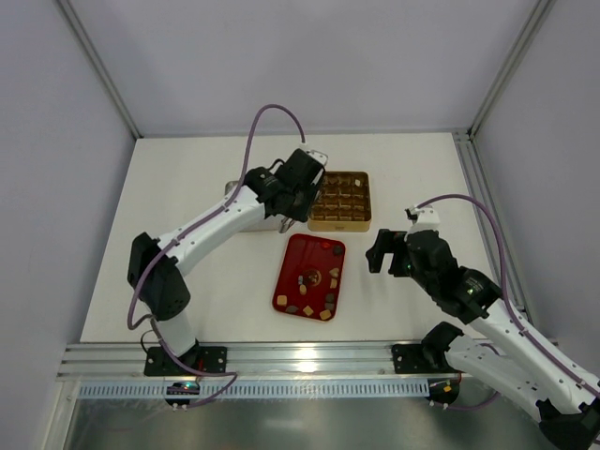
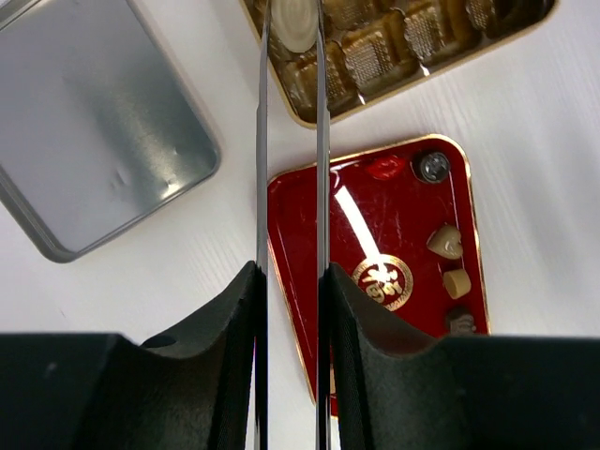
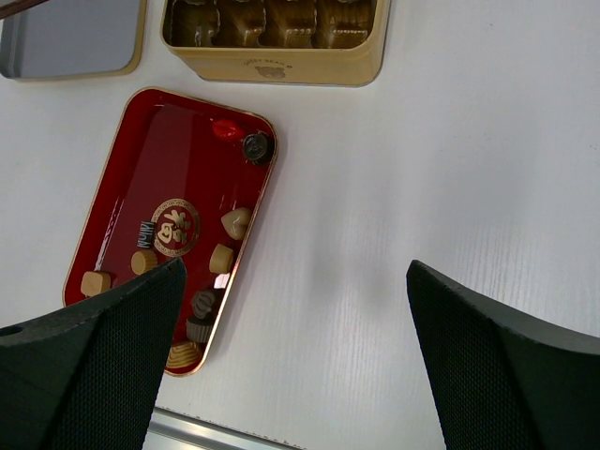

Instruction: Pack the chocolate

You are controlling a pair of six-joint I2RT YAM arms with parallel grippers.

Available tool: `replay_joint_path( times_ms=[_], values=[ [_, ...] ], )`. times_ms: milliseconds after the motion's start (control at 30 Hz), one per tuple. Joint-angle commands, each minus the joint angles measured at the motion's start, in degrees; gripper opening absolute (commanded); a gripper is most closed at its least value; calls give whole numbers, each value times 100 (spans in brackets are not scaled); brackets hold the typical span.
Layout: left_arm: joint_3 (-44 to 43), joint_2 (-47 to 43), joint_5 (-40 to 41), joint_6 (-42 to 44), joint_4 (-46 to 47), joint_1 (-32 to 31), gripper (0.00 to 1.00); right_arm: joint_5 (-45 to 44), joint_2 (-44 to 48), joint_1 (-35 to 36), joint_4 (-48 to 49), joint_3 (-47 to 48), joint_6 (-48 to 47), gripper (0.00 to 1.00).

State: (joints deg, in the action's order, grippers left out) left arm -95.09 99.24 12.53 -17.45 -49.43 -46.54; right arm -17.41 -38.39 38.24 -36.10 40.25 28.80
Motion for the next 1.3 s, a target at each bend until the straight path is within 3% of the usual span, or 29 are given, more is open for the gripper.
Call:
replay_joint_path(
  times_ms=[0,500,633,833,1267],
  values=[
    [-431,165,-67,181,390,241,32,-26,60,-1,41,88,-41,100],
    [-906,1036,-23,515,522,401,32,-17,112,-9,15,62,-32,100],
    [-845,1018,12,524,505,409,33,0,113,-9,15,44,-23,100],
    [-810,931,38,576,513,401,43,18,104,-1,33,53,-6,100],
    [-792,404,-242,463,417,401,44,18,130,-1,15,80,12,100]
  ],
)
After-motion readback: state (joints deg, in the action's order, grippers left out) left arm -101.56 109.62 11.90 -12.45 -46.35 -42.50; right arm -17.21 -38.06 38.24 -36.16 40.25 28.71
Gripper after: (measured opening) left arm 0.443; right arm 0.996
